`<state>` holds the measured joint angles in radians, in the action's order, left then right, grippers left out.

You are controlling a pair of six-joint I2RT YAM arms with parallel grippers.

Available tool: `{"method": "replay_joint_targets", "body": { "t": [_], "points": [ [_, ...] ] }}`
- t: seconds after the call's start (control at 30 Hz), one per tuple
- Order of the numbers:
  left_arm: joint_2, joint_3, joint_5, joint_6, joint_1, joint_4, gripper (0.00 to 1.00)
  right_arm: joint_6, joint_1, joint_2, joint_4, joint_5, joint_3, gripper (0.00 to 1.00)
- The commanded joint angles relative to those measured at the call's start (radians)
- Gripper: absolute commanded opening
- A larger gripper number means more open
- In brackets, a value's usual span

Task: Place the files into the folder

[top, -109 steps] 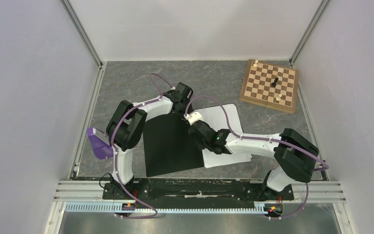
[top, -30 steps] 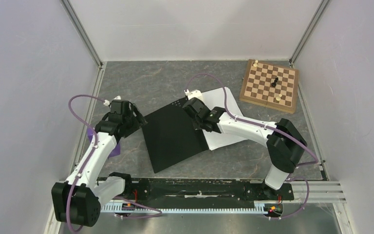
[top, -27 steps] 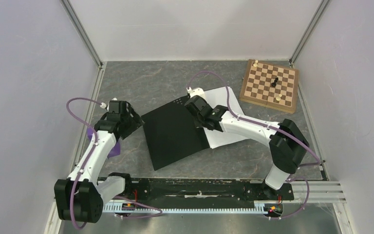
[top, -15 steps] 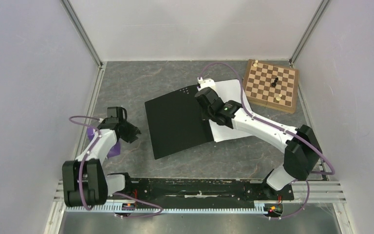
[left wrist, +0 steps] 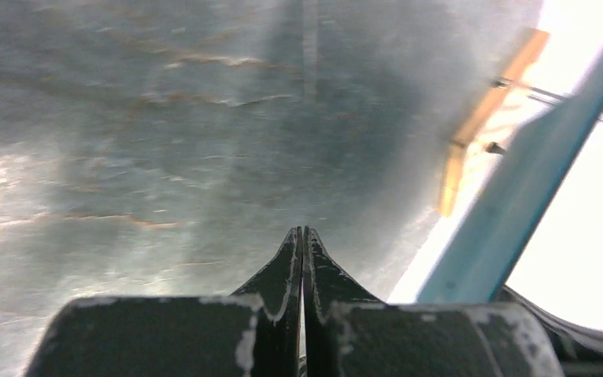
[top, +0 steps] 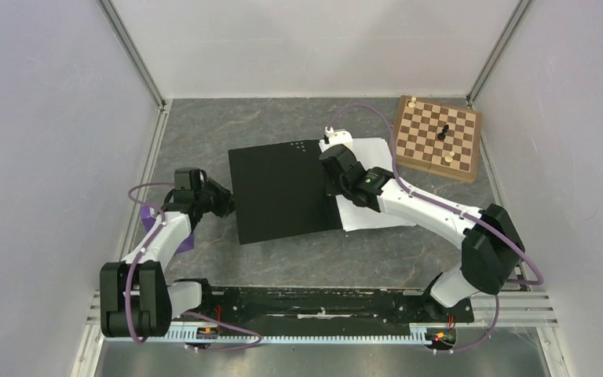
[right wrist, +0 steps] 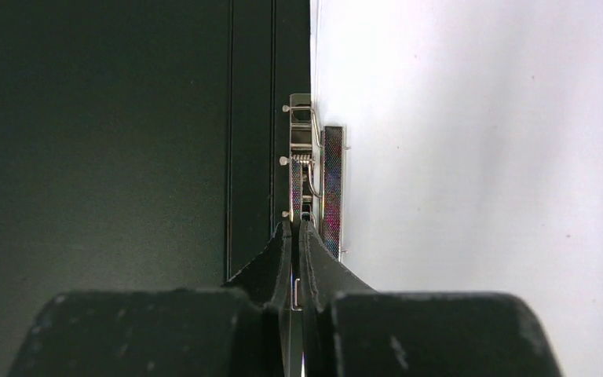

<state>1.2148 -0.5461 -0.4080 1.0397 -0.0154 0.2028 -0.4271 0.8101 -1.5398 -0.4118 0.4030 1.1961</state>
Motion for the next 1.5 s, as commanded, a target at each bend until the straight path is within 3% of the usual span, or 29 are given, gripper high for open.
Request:
{"method": "replay_joint_targets", "body": {
  "t": [0.0, 0.53, 0.57, 0.7, 0.87, 1.13, 1.3, 1.47],
  "points": [
    [-0.088, -0.114, -0.075, 0.016, 0.003, 0.004, 0.02, -0.07, 0.004, 0.004, 0.171, -0.081, -0.063, 0.0],
    [-0.055, -0.277, 0.058, -0.081, 0.226, 0.092, 0.04, -0.289, 0.095, -0.239, 0.558, -0.324, -0.145, 0.01],
    [-0.046, -0.285, 0.067, -0.081, 0.238, 0.092, 0.04, -0.292, 0.095, -0.226, 0.556, -0.318, -0.154, 0.05],
    [-0.009, -0.33, 0.102, -0.081, 0.319, 0.089, 0.04, -0.292, 0.063, -0.081, 0.546, -0.284, -0.25, 0.44],
    [0.065, -0.403, 0.19, -0.07, 0.455, 0.086, 0.04, -0.271, -0.025, 0.178, 0.457, -0.215, -0.378, 0.69],
    [0.293, -0.531, 0.292, -0.047, 0.643, 0.037, 0.05, -0.153, -0.071, 0.548, 0.158, 0.074, -0.415, 0.9],
    [0.483, -0.608, 0.301, -0.058, 0.707, 0.011, 0.06, -0.113, -0.071, 0.639, 0.064, 0.13, -0.408, 0.98],
    [0.616, -0.64, 0.298, -0.076, 0.74, -0.008, 0.07, -0.099, -0.071, 0.667, 0.046, 0.129, -0.433, 0.99]
  ]
}}
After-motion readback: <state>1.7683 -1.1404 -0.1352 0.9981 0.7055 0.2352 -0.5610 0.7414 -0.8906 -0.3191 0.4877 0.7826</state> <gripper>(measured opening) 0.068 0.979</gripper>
